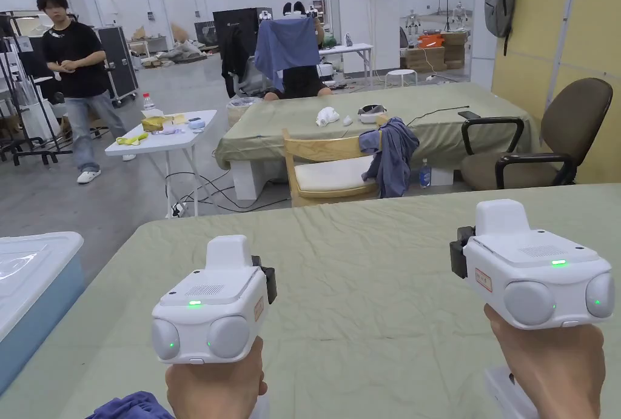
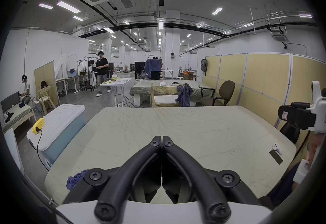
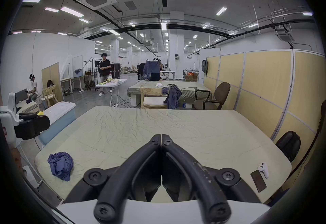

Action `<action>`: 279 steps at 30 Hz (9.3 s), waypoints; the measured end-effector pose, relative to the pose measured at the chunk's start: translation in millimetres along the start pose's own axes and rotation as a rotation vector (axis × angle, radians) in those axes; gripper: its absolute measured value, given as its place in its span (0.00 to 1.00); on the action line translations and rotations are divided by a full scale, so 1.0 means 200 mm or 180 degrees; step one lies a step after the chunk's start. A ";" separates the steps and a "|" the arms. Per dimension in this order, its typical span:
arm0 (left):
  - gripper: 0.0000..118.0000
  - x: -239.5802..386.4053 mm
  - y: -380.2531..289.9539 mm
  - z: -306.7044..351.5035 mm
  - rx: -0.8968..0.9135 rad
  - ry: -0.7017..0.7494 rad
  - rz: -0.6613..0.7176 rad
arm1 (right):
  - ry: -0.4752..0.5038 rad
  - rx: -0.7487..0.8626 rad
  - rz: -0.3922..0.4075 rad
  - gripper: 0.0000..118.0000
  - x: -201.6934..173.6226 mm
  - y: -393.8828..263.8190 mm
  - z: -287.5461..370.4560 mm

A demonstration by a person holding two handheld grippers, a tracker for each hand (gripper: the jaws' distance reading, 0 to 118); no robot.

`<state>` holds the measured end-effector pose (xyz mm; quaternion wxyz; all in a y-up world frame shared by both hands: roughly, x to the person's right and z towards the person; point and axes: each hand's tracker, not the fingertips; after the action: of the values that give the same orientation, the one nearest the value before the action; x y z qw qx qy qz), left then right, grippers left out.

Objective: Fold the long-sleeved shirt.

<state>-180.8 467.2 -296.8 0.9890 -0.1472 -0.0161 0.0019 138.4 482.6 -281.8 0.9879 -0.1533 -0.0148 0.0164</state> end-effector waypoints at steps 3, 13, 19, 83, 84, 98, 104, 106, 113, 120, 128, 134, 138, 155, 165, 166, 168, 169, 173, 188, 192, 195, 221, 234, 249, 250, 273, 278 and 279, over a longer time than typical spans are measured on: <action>0.00 -0.01 0.00 -0.01 0.0006 -0.0010 -0.0001 | -0.0009 -0.0006 0.0014 0.01 0.00 0.00 0.00; 0.00 -0.01 -0.01 0.00 0.0018 -0.0027 0.0027 | -0.0017 -0.0015 -0.0012 0.01 0.01 0.00 0.00; 0.00 -0.01 -0.01 0.00 0.0018 -0.0025 0.0009 | -0.0014 -0.0017 0.0009 0.01 0.00 0.00 0.00; 0.02 -1.53 -0.82 -0.53 -0.2509 0.0334 0.0778 | 0.1813 -0.1251 0.0792 0.01 -1.58 -0.65 -0.89; 0.09 -1.53 -0.82 -0.55 -0.2514 0.0344 0.0765 | 0.1816 -0.1271 0.0777 0.01 -1.58 -0.65 -0.90; 0.50 -1.59 -1.15 -0.80 -0.2951 0.0337 0.0967 | 0.1820 -0.1379 0.0878 0.01 -1.61 -0.70 -0.90; 0.15 -1.57 -1.18 -0.76 -0.2784 0.0483 0.0973 | 0.1780 -0.1409 0.0892 0.01 -1.60 -0.70 -0.90; 0.12 -1.56 -1.18 -0.73 -0.2739 0.0516 0.0843 | 0.1768 -0.1405 0.0884 0.01 -1.59 -0.69 -0.88; 0.10 -1.49 -1.05 -0.59 -0.2239 0.0595 0.0969 | 0.1701 -0.1314 0.0884 0.01 -1.51 -0.63 -0.80; 0.10 -1.38 -0.55 -0.31 -0.1336 0.0773 0.0720 | 0.1623 -0.1006 0.0744 0.01 -1.35 -0.47 -0.64; 0.10 -1.21 0.12 0.00 -0.0436 0.0775 0.0350 | 0.1495 -0.0690 0.0568 0.01 -1.13 -0.30 -0.44; 0.10 -0.99 0.43 0.15 -0.0027 0.0599 0.0155 | 0.1390 -0.0448 0.0438 0.01 -0.97 -0.20 -0.31; 0.10 -0.84 0.52 0.18 0.0119 0.0398 0.0098 | 0.1265 -0.0323 0.0367 0.01 -0.82 -0.15 -0.25; 0.10 0.26 0.71 -0.19 0.0177 -0.0940 -0.0271 | 0.0155 -0.0190 -0.0133 0.02 0.15 -0.18 -0.10; 0.10 0.87 0.45 -0.68 -0.0395 -0.1469 -0.0472 | -0.0289 -0.0445 -0.0297 0.02 0.54 -0.36 -0.19; 0.10 0.91 0.39 -0.74 -0.0518 -0.1507 -0.0485 | -0.0309 -0.0481 -0.0300 0.01 0.56 -0.39 -0.21; 0.10 0.99 0.25 -0.87 -0.0763 -0.1595 -0.0461 | -0.0345 -0.0530 -0.0306 0.01 0.59 -0.44 -0.25; 0.10 1.03 0.17 -0.94 -0.0914 -0.1645 -0.0430 | -0.0351 -0.0576 -0.0303 0.01 0.61 -0.46 -0.27; 0.10 1.18 -0.17 -1.16 -0.1456 -0.1710 -0.0503 | -0.0372 -0.0758 -0.0284 0.01 0.65 -0.56 -0.38; 0.10 1.42 -0.81 -1.48 -0.2348 -0.1772 -0.0640 | -0.0365 -0.1116 -0.0397 0.01 0.77 -0.76 -0.58; 0.40 1.43 -0.77 -1.47 -0.2299 -0.1667 -0.0772 | -0.0383 -0.1091 -0.0437 0.01 0.77 -0.75 -0.55; 0.45 1.40 -0.69 -1.39 -0.1780 -0.1522 -0.0705 | -0.0366 -0.1070 -0.0442 0.01 0.76 -0.73 -0.52; 0.00 0.24 -0.51 -0.35 -0.1261 -0.0745 -0.0061 | -0.0122 -0.0643 -0.0021 0.01 0.32 -0.50 -0.15; 0.55 0.27 -0.69 -0.83 -0.2127 -0.0860 -0.0364 | -0.0156 -0.0824 0.0116 0.01 0.34 -0.55 -0.27; 0.48 0.26 -1.29 -1.47 -0.2678 -0.0933 0.0207 | -0.0229 -0.1430 0.0119 0.01 0.44 -0.81 -0.65; 0.46 0.26 -1.27 -1.45 -0.2665 -0.0925 0.0211 | -0.0222 -0.1447 0.0126 0.01 0.43 -0.81 -0.66; 0.04 0.30 -1.27 -1.47 -0.2658 -0.0736 0.0114 | 0.0891 -0.2065 -0.0546 0.45 0.35 -0.80 -1.27; 0.04 0.28 -1.28 -1.47 -0.2665 -0.0739 0.0182 | 0.0680 -0.2502 -0.0416 0.33 0.27 -0.95 -1.38; 0.04 0.28 -1.27 -1.47 -0.2666 -0.0736 0.0186 | 0.0658 -0.2457 -0.0422 0.32 0.27 -0.96 -1.37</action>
<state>-114.6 138.2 -502.1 0.8351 -0.5349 -0.1221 0.0396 207.1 219.9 -483.1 0.8530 -0.5126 0.0696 -0.0696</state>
